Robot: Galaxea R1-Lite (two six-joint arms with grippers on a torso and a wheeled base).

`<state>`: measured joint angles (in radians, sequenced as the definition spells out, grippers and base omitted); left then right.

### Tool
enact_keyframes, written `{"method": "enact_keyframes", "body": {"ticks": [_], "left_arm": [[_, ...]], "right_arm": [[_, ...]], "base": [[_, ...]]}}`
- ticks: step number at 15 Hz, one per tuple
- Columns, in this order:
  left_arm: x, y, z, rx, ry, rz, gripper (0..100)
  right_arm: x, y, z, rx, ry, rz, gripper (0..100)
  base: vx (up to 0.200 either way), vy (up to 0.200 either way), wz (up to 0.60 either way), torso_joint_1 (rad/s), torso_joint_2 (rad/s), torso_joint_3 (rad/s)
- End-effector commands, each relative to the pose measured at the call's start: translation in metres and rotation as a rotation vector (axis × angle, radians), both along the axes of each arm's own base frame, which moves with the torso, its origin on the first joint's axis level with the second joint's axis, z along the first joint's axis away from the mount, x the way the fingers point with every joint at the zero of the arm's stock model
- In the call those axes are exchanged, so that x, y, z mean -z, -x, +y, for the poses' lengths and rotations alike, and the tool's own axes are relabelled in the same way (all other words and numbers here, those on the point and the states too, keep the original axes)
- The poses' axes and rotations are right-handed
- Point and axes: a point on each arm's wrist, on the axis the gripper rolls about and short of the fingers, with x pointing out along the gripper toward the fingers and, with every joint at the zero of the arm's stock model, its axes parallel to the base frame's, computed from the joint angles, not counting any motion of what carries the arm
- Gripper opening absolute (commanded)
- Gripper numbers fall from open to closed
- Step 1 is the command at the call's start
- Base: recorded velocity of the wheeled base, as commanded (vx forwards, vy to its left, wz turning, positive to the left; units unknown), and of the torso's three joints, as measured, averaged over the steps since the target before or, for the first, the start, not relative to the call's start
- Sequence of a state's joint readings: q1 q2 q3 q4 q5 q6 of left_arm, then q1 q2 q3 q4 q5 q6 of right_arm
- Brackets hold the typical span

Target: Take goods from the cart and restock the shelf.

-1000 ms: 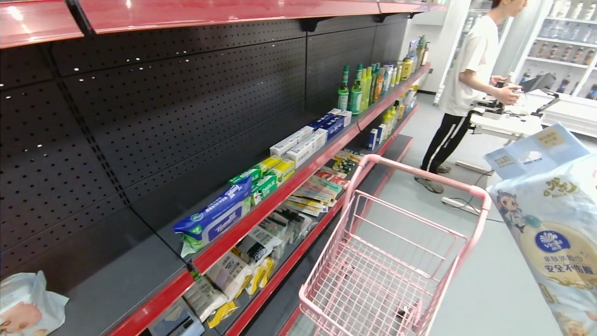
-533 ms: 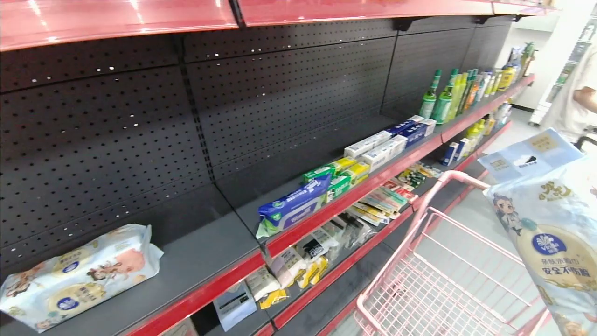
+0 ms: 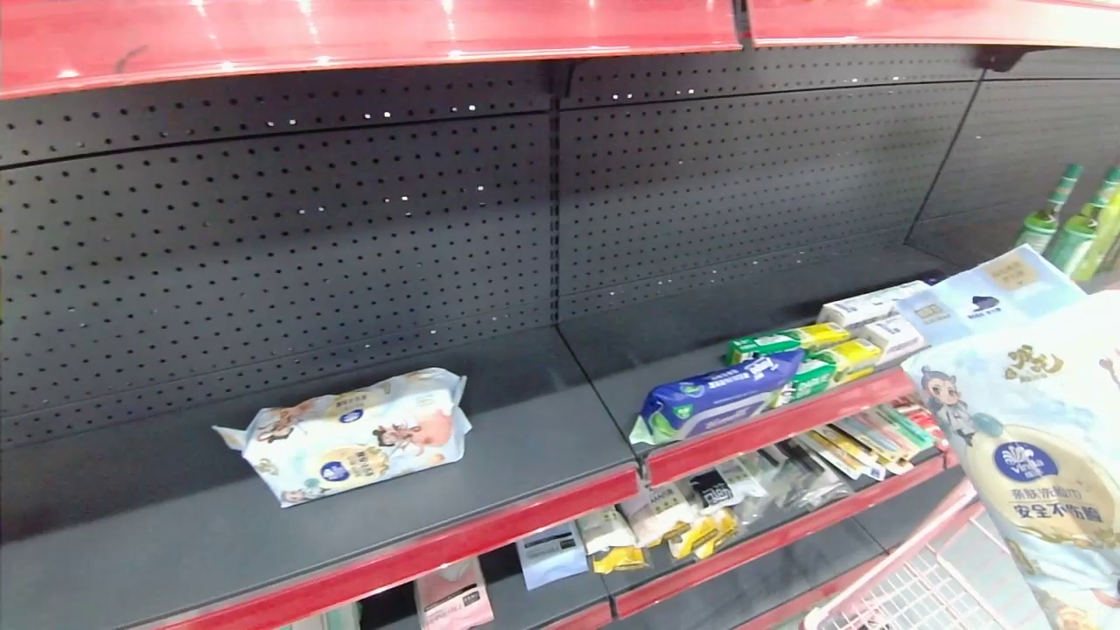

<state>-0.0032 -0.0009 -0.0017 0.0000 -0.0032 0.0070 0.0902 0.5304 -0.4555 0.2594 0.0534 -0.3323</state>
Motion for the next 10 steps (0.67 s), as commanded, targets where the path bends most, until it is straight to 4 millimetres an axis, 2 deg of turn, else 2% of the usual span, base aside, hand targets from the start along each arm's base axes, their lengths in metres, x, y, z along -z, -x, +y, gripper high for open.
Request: {"method": "enact_keyframes", "body": {"ticks": [1, 5, 10], "left_arm": [[0.0000, -0.0001, 0.0000, 0.000, 0.001, 0.001, 100], [0.0000, -0.0001, 0.0000, 0.000, -0.001, 0.001, 100], [0.0000, -0.0001, 0.0000, 0.001, 0.001, 0.001, 100]], "right_arm": [[0.0000, -0.0003, 0.0000, -0.001, 0.002, 0.001, 0], [-0.0014, -0.0003, 0.0001, -0.005, 0.007, -0.006, 0], [-0.0073, 0.0089, -0.0009, -0.003, 0.015, -0.073, 0]], "base": [[0.000, 0.000, 0.60, -0.002, 0.00, 0.002], [0.000, 0.000, 0.60, 0.004, 0.00, 0.004], [0.000, 0.000, 0.00, 0.000, 0.00, 0.000]]}}
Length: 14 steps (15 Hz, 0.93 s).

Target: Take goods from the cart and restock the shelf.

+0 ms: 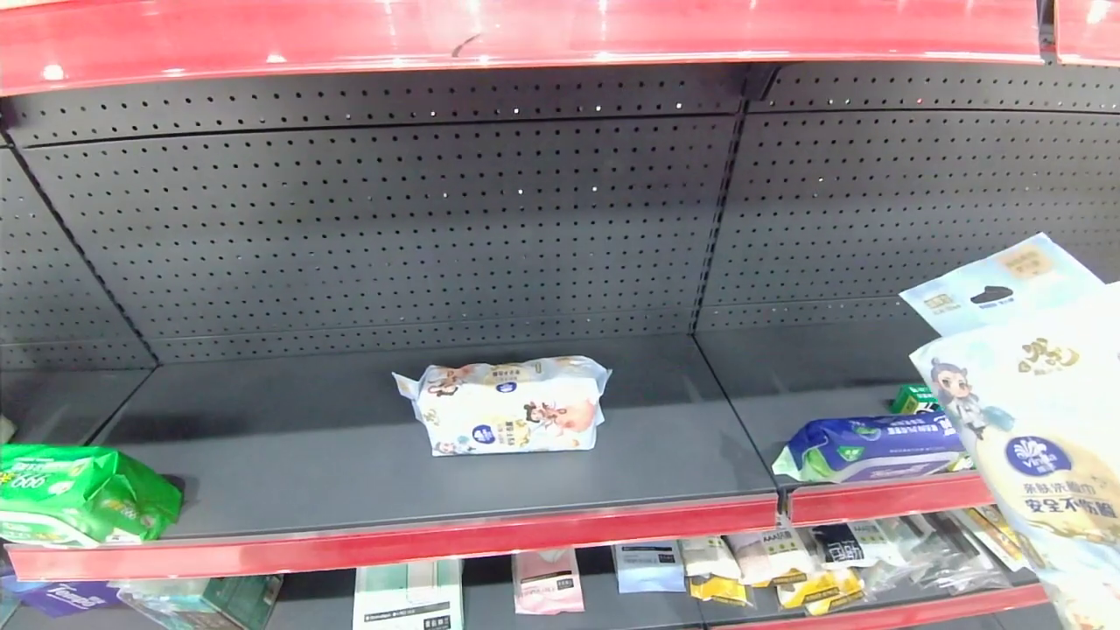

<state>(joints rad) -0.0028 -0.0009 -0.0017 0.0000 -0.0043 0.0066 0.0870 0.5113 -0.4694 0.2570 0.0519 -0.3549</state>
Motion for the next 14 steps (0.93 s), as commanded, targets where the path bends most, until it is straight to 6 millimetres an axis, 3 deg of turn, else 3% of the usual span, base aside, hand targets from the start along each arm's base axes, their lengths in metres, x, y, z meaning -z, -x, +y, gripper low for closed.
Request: {"method": "enact_keyframes", "body": {"ticks": [1, 6, 14], "left_arm": [[0.000, 0.000, 0.000, 0.001, 0.000, 0.001, 100], [0.000, 0.000, 0.000, 0.002, -0.004, 0.006, 100], [-0.002, -0.006, 0.000, 0.057, -0.038, 0.080, 100]], "right_arm": [[-0.003, 0.010, -0.001, -0.001, -0.006, -0.061, 0], [0.001, 0.023, -0.002, -0.009, -0.024, -0.120, 0], [0.034, 0.043, -0.004, 0.082, -0.108, -0.166, 0]], "base": [[0.000, 0.000, 0.00, 0.000, 0.00, 0.000], [0.000, 0.000, 0.00, 0.000, 0.00, 0.000], [0.000, 0.000, 0.00, 0.000, 0.00, 0.000]]}}
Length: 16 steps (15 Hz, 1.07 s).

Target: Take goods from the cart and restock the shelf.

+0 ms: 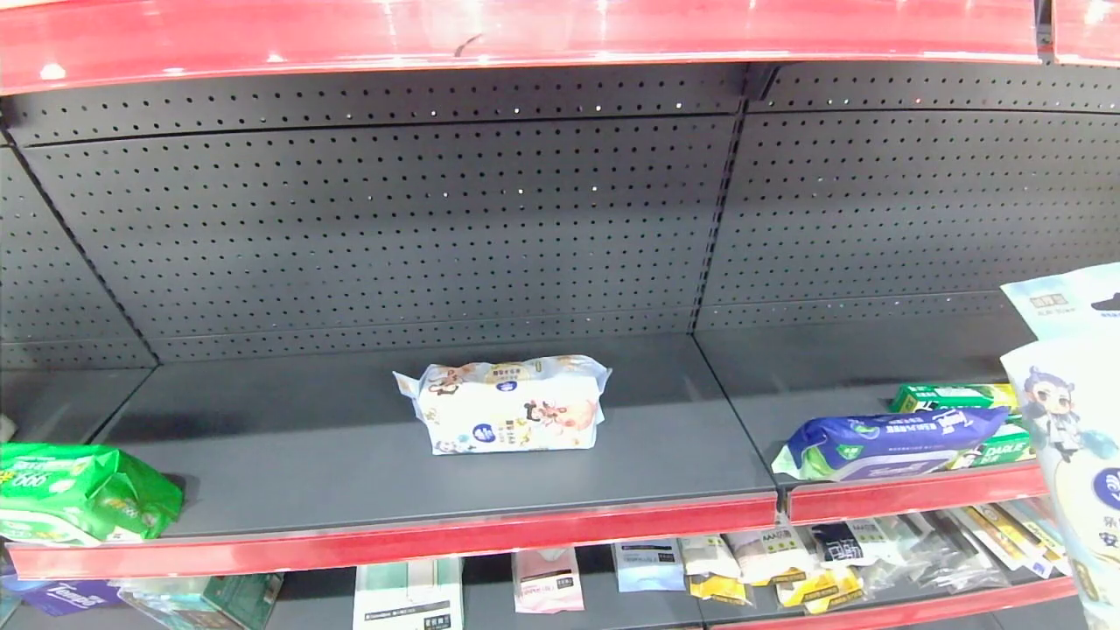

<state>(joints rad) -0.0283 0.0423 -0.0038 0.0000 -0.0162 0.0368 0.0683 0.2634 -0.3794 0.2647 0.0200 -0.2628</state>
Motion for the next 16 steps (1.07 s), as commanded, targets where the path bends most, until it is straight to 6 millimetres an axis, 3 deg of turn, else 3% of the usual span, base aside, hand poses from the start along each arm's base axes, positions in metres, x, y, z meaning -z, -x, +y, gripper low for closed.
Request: {"method": "enact_keyframes", "body": {"ticks": [1, 3, 4, 5, 6, 10, 11, 12, 14, 16], "left_arm": [[-0.001, -0.003, 0.000, 0.028, -0.011, 0.042, 100], [-0.003, -0.004, 0.000, 0.087, -0.019, 0.046, 100], [-0.024, -0.004, -0.001, 0.122, -0.020, 0.022, 100], [-0.075, -0.024, -0.003, 0.173, 0.017, 0.089, 100], [-0.091, -0.043, -0.006, 0.186, 0.092, 0.148, 100], [-0.089, -0.123, -0.010, 0.133, -0.005, 0.363, 100], [-0.087, -0.130, -0.010, 0.127, -0.013, 0.373, 100], [-0.085, -0.156, -0.012, 0.167, -0.047, 0.409, 100], [-0.091, -0.186, -0.016, 0.291, -0.084, 0.416, 100], [-0.082, -0.234, -0.019, 0.475, -0.219, 0.443, 100]], "right_arm": [[0.010, 0.006, 0.000, 0.045, -0.012, -0.027, 0], [0.012, 0.008, 0.000, 0.085, -0.011, -0.033, 0], [0.013, 0.009, 0.000, 0.094, -0.011, -0.039, 0], [0.014, 0.011, 0.000, 0.108, -0.010, -0.049, 0], [0.016, 0.011, 0.000, 0.119, -0.010, -0.047, 0], [0.017, 0.012, 0.001, 0.129, -0.005, -0.054, 0], [0.017, 0.012, 0.001, 0.129, -0.005, -0.054, 0], [0.016, 0.012, 0.001, 0.129, -0.005, -0.054, 0], [0.017, 0.012, 0.001, 0.129, -0.005, -0.057, 0], [0.018, 0.014, 0.001, 0.136, 0.001, -0.066, 0]], "base": [[0.000, 0.000, 0.00, 0.000, 0.00, 0.000], [0.000, 0.000, 0.00, 0.000, 0.00, 0.000], [0.000, 0.000, 0.00, 0.000, 0.00, 0.000], [0.000, 0.000, 0.00, 0.000, 0.00, 0.000], [0.000, 0.000, 0.00, 0.000, 0.00, 0.000], [0.000, 0.000, 0.00, 0.000, 0.00, 0.000], [0.000, 0.000, 0.00, 0.000, 0.00, 0.000], [0.000, 0.000, 0.00, 0.000, 0.00, 0.000], [0.000, 0.000, 0.00, 0.000, 0.00, 0.000], [0.000, 0.000, 0.00, 0.000, 0.00, 0.000]]}}
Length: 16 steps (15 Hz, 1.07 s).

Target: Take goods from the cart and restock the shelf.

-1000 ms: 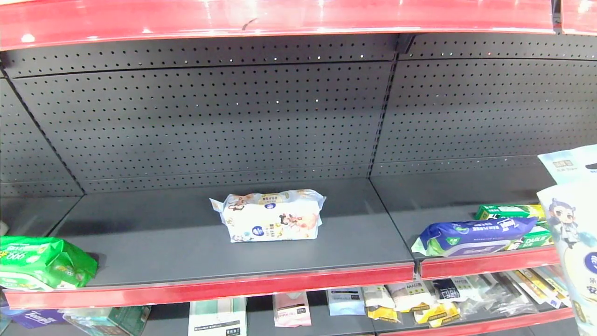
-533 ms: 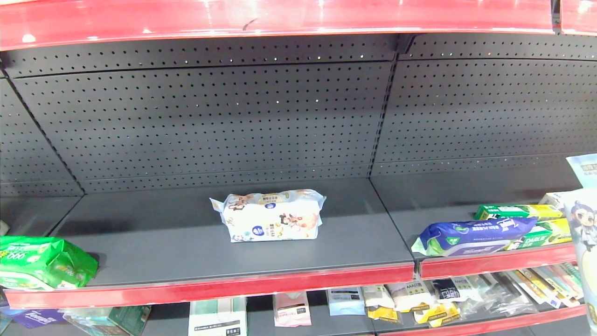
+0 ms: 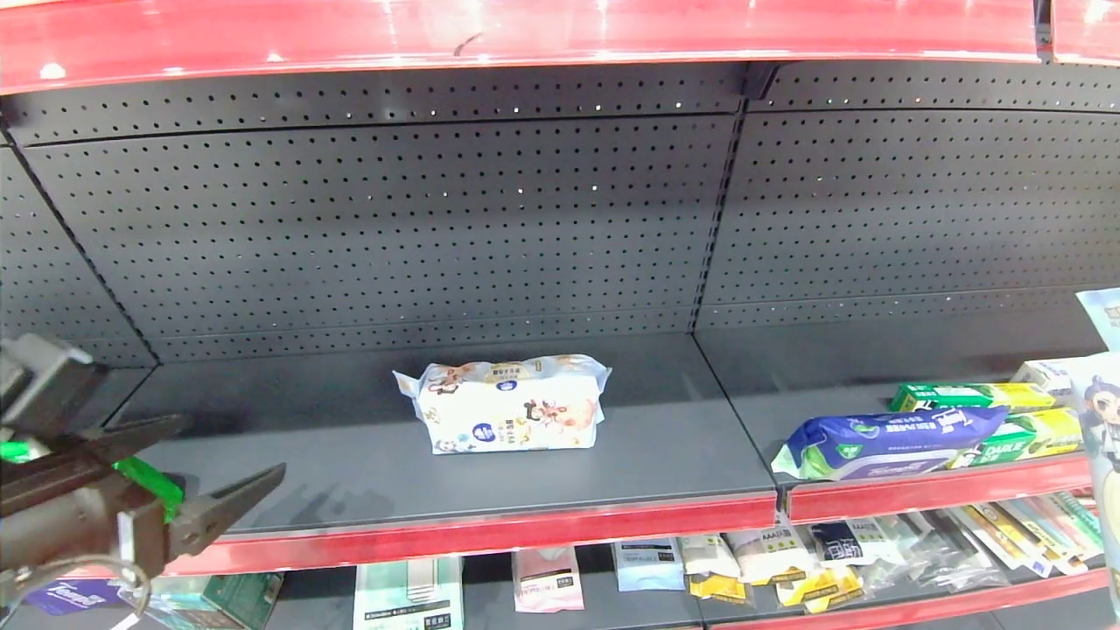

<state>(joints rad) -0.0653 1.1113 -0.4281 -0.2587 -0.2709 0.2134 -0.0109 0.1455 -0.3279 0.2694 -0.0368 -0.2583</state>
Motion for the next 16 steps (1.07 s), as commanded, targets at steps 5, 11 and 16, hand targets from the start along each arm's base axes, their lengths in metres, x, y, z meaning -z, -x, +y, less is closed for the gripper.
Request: {"method": "enact_keyframes", "body": {"ticks": [5, 11, 16], "left_arm": [[0.039, -0.145, -0.009, 0.374, -0.158, 0.085, 100], [0.048, -0.191, -0.023, 0.536, -0.203, 0.090, 100], [0.053, -0.210, -0.049, 0.613, -0.202, 0.091, 100]], "right_arm": [[0.001, 0.001, 0.000, 0.015, 0.007, -0.004, 0], [0.013, 0.003, 0.000, 0.032, 0.015, -0.006, 0], [0.015, 0.003, 0.001, 0.055, 0.022, -0.003, 0]], "base": [[0.000, 0.000, 0.00, 0.000, 0.00, 0.000], [0.000, 0.000, 0.00, 0.000, 0.00, 0.000], [0.000, 0.000, 0.00, 0.000, 0.00, 0.000]]}}
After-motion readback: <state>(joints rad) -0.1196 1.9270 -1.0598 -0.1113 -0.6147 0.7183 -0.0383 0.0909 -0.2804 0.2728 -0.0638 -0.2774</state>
